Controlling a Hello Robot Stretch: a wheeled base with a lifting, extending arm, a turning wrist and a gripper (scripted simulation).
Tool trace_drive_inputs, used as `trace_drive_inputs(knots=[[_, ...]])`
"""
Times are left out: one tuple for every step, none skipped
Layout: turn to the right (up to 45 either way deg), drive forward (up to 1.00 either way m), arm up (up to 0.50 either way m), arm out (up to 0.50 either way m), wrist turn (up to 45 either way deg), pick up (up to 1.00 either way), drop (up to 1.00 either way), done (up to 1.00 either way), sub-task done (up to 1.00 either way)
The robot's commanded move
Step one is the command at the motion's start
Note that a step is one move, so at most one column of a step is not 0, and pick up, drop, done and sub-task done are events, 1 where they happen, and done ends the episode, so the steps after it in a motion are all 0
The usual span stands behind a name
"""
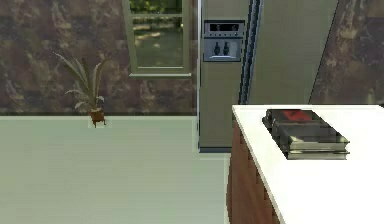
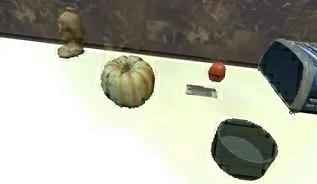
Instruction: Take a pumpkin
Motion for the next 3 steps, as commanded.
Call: trace_drive_inputs(knots=[[0.0, 0.0, 0.5, 0.0, 0.0, 0.0, 0.0, 0.0, 0.0], [0.0, 0.0, 0.38, 0.0, 0.0, 0.0, 0.0, 0.0, 0.0], [0.0, 0.0, 0.0, 0.28, 0.0, 0.0, 0.0, 0.0, 0.0]])
